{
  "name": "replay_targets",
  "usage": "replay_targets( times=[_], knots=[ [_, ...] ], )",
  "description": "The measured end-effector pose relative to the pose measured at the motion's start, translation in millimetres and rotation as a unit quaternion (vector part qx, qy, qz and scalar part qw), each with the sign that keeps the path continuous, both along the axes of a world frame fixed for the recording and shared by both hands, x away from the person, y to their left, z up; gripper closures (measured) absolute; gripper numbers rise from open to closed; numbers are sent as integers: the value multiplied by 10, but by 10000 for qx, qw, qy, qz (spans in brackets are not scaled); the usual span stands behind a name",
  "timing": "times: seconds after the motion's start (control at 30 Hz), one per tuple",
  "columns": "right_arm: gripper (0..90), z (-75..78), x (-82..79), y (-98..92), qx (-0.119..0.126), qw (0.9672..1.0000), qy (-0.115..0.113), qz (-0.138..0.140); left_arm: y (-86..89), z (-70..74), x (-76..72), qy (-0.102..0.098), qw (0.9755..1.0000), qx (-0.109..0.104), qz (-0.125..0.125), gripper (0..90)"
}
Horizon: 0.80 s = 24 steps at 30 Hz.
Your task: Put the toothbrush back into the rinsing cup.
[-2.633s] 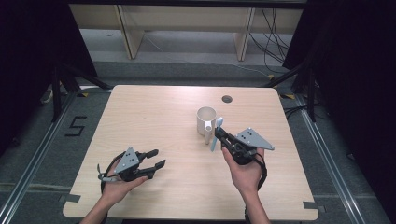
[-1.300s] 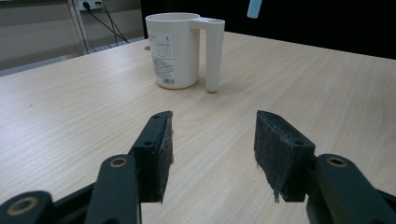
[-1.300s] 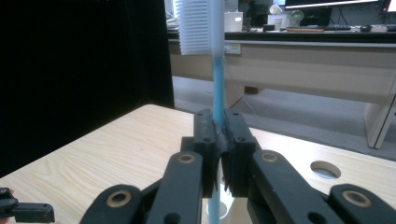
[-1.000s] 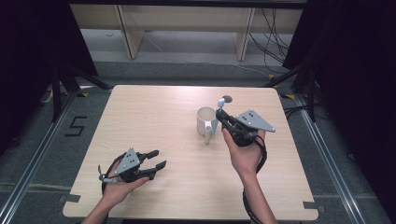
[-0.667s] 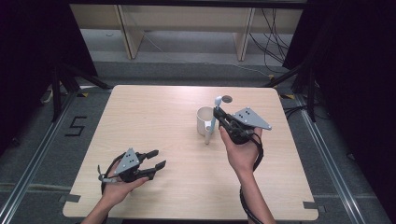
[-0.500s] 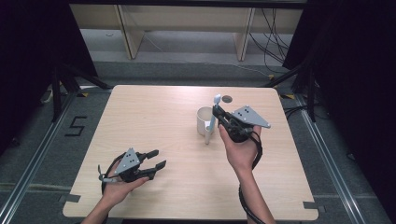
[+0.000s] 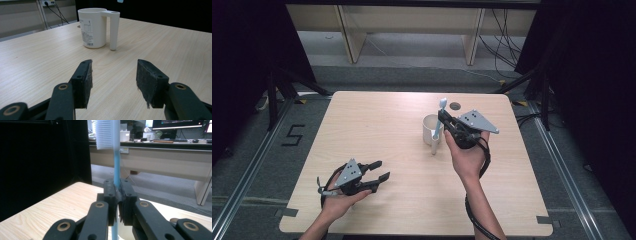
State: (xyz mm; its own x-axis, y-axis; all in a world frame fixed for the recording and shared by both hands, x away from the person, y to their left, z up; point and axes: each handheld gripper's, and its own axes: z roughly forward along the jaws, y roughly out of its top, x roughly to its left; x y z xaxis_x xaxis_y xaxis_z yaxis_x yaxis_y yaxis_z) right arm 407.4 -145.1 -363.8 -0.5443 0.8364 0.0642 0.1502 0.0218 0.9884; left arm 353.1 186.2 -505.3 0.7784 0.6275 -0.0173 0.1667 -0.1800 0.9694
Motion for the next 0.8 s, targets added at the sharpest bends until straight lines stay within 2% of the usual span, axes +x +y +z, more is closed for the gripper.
replay_targets(
  times=[0.03,0.07,0.13,0.17,0.2,0.27,0.37,0.4,0.47,0.6,0.67,0.77,0.8],
  knots=[
    [859,1,-4,4,-17,10000,44,-58,0,0,0,-1,10000,0,1,464],
    [859,-1,10,-2,-86,9999,-45,-73,0,0,1,1,10000,0,6,464],
    [859,-5,4,21,31,9999,52,-97,1,1,1,8,10000,-8,14,463],
    [859,-6,24,11,-50,9999,-56,-89,2,1,1,8,10000,-9,14,463],
    [859,-7,30,12,-58,9999,-65,-91,2,2,1,8,10000,-11,15,463],
    [859,-8,30,22,3,10000,41,-56,2,1,1,8,10000,-11,15,463],
    [859,-16,42,28,3,10000,37,-80,3,1,1,8,10000,-8,14,463],
    [859,-21,52,22,-61,9999,-34,-102,3,1,0,7,10000,-7,14,463],
    [859,-35,54,31,-1,10000,70,-66,3,1,1,9,10000,-11,14,462],
    [859,-56,70,20,-46,9999,75,-140,2,1,1,4,10000,-8,8,463],
    [859,-70,85,29,18,9999,88,-83,2,2,1,5,10000,-9,8,463],
    [859,-81,90,28,-51,9998,108,-144,2,3,1,5,10000,-21,14,463],
    [859,-88,97,34,-8,9999,108,-99,-1,-2,6,-16,10000,-63,-1,462]
  ],
)
